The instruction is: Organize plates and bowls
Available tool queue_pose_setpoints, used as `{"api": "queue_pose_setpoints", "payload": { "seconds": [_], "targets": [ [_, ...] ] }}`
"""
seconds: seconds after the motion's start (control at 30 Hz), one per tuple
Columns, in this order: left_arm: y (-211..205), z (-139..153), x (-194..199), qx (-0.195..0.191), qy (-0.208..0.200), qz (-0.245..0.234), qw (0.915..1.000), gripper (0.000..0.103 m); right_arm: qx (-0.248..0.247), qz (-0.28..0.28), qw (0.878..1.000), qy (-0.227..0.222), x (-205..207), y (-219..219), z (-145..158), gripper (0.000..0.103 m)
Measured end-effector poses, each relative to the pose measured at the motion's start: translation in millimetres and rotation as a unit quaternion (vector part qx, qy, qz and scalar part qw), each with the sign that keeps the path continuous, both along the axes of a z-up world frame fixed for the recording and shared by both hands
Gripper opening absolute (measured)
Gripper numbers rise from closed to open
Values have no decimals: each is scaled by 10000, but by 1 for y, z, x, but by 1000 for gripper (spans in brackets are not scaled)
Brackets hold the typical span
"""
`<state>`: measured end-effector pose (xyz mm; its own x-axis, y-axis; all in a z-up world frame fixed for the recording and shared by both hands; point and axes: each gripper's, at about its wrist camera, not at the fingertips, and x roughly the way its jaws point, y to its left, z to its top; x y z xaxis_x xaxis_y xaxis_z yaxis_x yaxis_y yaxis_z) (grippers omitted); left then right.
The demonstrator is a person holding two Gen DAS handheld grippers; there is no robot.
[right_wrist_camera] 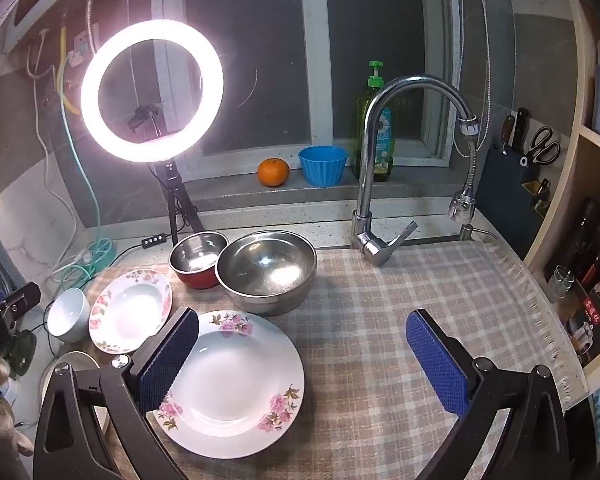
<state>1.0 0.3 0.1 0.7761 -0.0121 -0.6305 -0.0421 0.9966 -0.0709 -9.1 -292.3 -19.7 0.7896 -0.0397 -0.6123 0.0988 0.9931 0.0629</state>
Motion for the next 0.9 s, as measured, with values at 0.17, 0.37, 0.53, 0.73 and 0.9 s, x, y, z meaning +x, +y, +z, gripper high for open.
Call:
{"api": "queue_pose_setpoints", "payload": {
  "seconds": [0.17, 0.37, 0.53, 0.73, 0.9],
  "targets": [
    [-3, 2, 4, -33, -12, 20, 10000, 102, -66, 9, 10000, 59, 2, 0, 0, 102],
    [-3, -1, 1, 16, -58, 30, 10000, 102, -11, 8, 10000, 71, 10, 0, 2, 102],
    [2, 1, 1, -18, -73, 15, 10000, 102, 7, 22, 10000, 39, 9, 0, 1, 102],
    [1, -1, 2, -15, -74, -2, 10000, 102, -3, 16, 10000, 27, 7, 2, -2, 102],
    [1, -1, 2, -16, -84, 2, 10000, 102, -12, 28, 10000, 27, 8, 3, -2, 102]
  ]
}}
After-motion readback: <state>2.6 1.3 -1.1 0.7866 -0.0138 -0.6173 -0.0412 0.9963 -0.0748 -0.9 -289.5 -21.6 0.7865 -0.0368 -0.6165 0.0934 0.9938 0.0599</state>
